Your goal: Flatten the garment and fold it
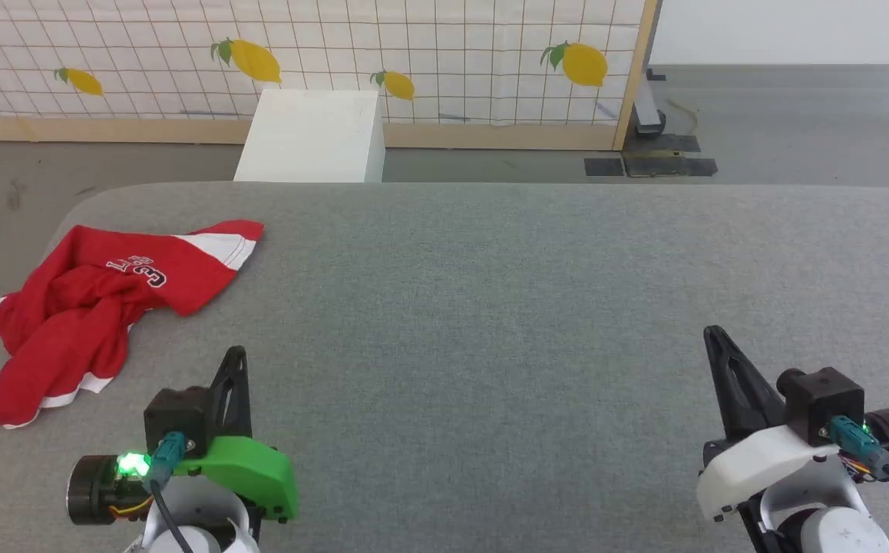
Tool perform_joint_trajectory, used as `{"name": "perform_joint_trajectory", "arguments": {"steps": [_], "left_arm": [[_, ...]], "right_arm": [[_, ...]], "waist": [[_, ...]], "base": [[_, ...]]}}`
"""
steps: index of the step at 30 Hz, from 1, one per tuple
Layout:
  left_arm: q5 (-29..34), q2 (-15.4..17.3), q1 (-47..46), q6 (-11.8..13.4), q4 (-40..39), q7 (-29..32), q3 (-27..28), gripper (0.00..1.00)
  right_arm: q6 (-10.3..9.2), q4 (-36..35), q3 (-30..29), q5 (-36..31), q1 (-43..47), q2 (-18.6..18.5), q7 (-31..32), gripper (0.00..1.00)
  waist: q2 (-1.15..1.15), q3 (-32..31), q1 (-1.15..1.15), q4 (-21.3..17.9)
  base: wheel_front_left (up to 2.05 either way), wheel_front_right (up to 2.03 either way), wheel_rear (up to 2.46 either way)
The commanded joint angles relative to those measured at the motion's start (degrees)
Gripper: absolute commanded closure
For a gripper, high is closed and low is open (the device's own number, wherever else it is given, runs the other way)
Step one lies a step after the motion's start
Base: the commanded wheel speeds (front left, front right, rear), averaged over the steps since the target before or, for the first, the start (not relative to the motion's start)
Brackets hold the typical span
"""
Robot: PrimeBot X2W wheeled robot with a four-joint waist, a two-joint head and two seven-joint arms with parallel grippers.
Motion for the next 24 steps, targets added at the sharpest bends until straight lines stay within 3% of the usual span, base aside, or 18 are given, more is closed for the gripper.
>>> {"name": "perform_joint_trajectory", "arguments": {"steps": [1, 24], "left_arm": [[0.7, -0.2, 0.7, 0.0, -0.1, 0.1, 0.2, 1.00], [0.7, -0.2, 0.7, 0.0, -0.1, 0.1, 0.2, 1.00]], "right_arm": [[-0.08, -0.3, 0.0, -0.4, 0.8, 0.1, 0.2, 1.00], [-0.08, -0.3, 0.0, -0.4, 0.8, 0.1, 0.2, 1.00]], "waist": [[0.00, 0.0, 0.00, 0.0], [0.00, 0.0, 0.00, 0.0]], "base": [[0.00, 0.00, 0.00], [0.00, 0.00, 0.00]]}}
